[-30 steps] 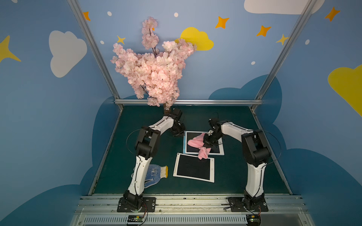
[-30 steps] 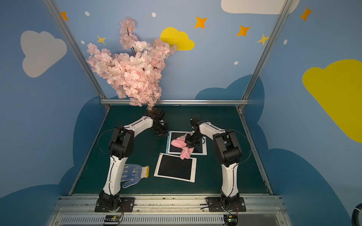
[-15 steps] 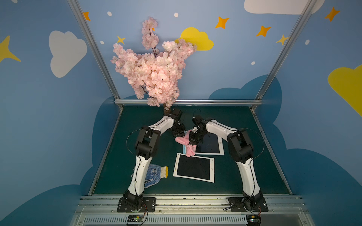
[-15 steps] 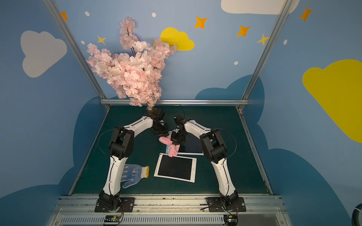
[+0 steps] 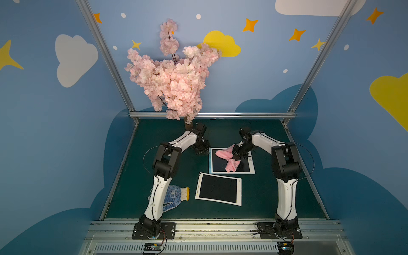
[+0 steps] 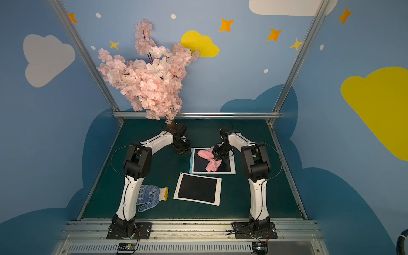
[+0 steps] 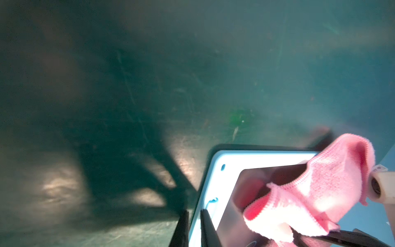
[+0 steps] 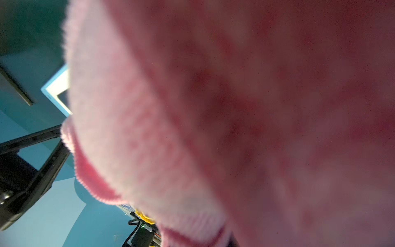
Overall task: Wipe the drawing tablet
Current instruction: Wipe the dirt from the drawing tablet.
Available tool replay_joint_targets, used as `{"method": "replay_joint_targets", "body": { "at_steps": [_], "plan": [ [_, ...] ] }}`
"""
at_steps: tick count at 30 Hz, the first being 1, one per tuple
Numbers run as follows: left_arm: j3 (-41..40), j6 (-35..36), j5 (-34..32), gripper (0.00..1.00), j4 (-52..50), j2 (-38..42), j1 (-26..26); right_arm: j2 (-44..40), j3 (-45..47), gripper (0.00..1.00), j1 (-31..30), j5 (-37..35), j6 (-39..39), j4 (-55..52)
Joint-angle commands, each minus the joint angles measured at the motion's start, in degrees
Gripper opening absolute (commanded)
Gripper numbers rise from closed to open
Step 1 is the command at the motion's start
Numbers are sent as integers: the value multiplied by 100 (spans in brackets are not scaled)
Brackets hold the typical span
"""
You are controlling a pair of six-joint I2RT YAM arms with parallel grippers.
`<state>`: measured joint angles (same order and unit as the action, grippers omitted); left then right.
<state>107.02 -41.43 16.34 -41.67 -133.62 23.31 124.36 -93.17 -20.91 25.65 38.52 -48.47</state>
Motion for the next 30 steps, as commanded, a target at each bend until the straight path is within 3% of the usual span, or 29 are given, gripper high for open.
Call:
{"method": "replay_joint_targets", "body": {
  "at_steps": [1,5,9,17,20,24,28,30],
  "plan": [
    [-15,65,45,15,-187,-76,-2,281,-547,0,-665,-109,10,-250],
    [-24,65,37,15,-190,-72,-2,725,-1397,0,-1177,5,195,-413],
    [-24,82,22,15,-212,-53,-2,746,-1317,0,-1023,43,304,-391],
    [-32,90,9,15,-210,-46,-2,-989,1423,0,-54,-447,-47,140],
    [-31,92,14,15,-215,-48,-19,-1274,1896,0,80,-535,-162,262],
    [-25,91,18,15,-210,-50,-2,-987,1534,0,-441,-422,-137,223],
    [-32,81,16,15,-210,-50,-2,-481,606,0,-1242,-255,-18,39],
    [-32,67,9,15,-210,-49,1,-410,473,0,-1302,-186,73,51]
  ]
}}
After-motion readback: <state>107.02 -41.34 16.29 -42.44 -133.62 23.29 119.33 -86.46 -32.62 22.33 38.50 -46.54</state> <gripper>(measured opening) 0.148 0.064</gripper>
